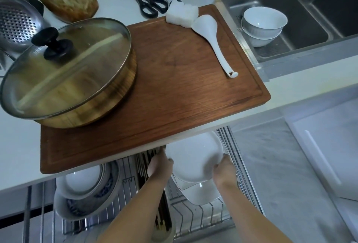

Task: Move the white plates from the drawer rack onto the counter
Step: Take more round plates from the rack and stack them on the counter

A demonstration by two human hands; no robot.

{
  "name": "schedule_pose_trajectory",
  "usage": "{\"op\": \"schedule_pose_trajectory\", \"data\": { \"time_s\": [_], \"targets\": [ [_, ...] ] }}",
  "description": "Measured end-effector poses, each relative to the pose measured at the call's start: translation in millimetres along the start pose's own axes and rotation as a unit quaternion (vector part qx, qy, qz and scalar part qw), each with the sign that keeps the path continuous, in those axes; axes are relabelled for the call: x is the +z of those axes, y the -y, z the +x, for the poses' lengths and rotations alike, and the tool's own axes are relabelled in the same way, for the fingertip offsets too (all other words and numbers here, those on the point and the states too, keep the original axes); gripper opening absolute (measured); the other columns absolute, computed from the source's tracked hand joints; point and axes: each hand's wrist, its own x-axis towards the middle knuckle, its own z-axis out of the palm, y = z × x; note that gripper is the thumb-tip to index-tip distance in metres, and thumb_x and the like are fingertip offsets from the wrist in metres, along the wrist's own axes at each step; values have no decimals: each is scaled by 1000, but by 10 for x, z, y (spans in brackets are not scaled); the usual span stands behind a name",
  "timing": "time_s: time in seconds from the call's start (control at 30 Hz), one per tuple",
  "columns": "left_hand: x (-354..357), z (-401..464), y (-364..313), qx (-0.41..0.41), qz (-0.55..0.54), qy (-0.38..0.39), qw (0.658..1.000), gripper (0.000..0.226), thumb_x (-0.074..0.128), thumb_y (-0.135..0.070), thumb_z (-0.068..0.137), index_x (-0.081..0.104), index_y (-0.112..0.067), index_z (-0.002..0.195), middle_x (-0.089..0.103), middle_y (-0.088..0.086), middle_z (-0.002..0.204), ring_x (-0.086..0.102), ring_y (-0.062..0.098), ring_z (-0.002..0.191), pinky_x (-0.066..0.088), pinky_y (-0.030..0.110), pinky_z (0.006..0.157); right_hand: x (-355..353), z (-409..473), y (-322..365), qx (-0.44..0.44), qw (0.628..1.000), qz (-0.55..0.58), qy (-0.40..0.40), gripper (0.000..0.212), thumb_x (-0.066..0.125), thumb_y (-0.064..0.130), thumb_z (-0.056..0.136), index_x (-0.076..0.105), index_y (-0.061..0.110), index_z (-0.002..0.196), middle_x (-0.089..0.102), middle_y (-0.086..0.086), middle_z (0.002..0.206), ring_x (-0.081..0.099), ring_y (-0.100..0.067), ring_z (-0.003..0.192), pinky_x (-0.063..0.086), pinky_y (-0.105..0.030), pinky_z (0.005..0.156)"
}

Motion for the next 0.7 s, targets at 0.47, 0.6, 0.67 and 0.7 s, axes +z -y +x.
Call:
{"op": "schedule_pose_trajectory", "data": {
  "time_s": [0.47,0.6,0.67,0.7],
  "targets": [
    [-199,-527,12,-24,-105,19,994,45,42,-5,92,39,-3,137,62,16,116,49,17,75,35,22,48,-149,-470,-66,11,999,33,9,33,41,-1,89,47,-3,121,66,-23,109,64,-36,99,50,-37,75],
    [-282,-778,24,-34,-129,34,991,40,41,-3,90,44,-2,129,62,15,107,53,21,81,44,25,67,-301,-704,-76,9,999,50,8,28,40,1,91,49,1,117,66,-21,110,61,-32,92,48,-37,79],
    [-319,-907,19,-29,-138,34,989,37,41,-3,90,46,0,126,63,14,104,54,21,81,46,26,69,-376,-792,-84,18,999,51,0,32,38,-1,89,50,2,119,66,-21,109,61,-31,92,46,-34,76],
    [-333,-962,11,-23,-141,33,989,34,41,-3,90,46,1,124,62,11,98,54,20,80,47,25,67,-414,-825,-94,21,999,45,-4,33,39,-2,87,50,1,119,66,-21,109,62,-32,95,45,-34,76]
  ]
}}
